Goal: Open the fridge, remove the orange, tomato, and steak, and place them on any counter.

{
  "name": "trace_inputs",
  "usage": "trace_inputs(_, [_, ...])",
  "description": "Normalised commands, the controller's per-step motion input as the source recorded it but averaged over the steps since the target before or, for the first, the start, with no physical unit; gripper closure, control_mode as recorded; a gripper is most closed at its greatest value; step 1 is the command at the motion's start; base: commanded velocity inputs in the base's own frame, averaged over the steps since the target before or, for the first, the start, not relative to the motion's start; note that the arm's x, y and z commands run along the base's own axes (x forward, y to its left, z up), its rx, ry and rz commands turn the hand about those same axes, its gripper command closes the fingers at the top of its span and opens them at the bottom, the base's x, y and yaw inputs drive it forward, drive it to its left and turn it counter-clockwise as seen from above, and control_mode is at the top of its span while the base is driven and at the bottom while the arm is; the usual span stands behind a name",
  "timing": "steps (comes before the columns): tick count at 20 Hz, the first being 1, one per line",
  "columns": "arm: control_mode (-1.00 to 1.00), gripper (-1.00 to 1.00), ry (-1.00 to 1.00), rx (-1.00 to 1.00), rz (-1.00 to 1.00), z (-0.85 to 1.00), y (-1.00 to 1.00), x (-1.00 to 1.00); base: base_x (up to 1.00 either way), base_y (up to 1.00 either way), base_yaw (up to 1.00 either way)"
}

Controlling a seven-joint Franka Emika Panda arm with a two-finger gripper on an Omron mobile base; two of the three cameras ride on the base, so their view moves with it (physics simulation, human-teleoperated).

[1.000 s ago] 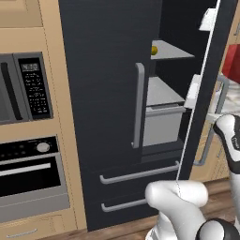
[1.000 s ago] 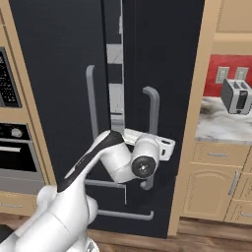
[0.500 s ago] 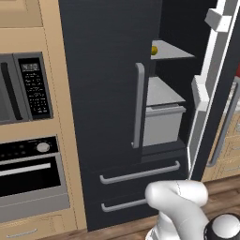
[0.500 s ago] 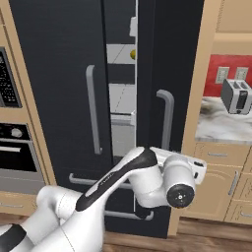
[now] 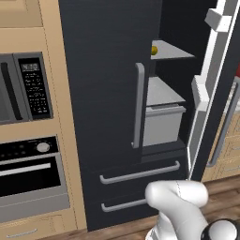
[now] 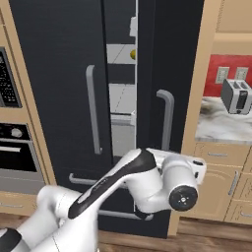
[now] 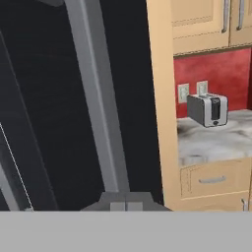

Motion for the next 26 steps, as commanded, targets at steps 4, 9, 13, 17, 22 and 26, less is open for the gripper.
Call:
trace_inputs(4, [-1.0,1.0,0.27,-0.2,-0.19,0.36,1.0,0.0,0.0,0.0,0.0])
trace_inputs(9, [-1.0,1.0,0.51,-0.18,-0.3,0.46,0.9,0.01,0.0,0.0,0.0])
trace_inputs(13, [-1.0,1.0,0.4,-0.16,-0.43,0.22,0.82,0.19,0.0,0.0,0.0])
trace_inputs(17, [-1.0,1.0,0.19,-0.15,-0.44,0.01,0.7,0.52,0.0,0.0,0.0])
trace_inputs(22, [-1.0,1.0,0.1,-0.12,-0.23,-0.08,0.15,0.65,0.0,0.0,0.0])
trace_inputs(26, [-1.0,1.0,0.06,-0.04,0.0,0.0,0.06,0.21,0.0,0.0,0.0])
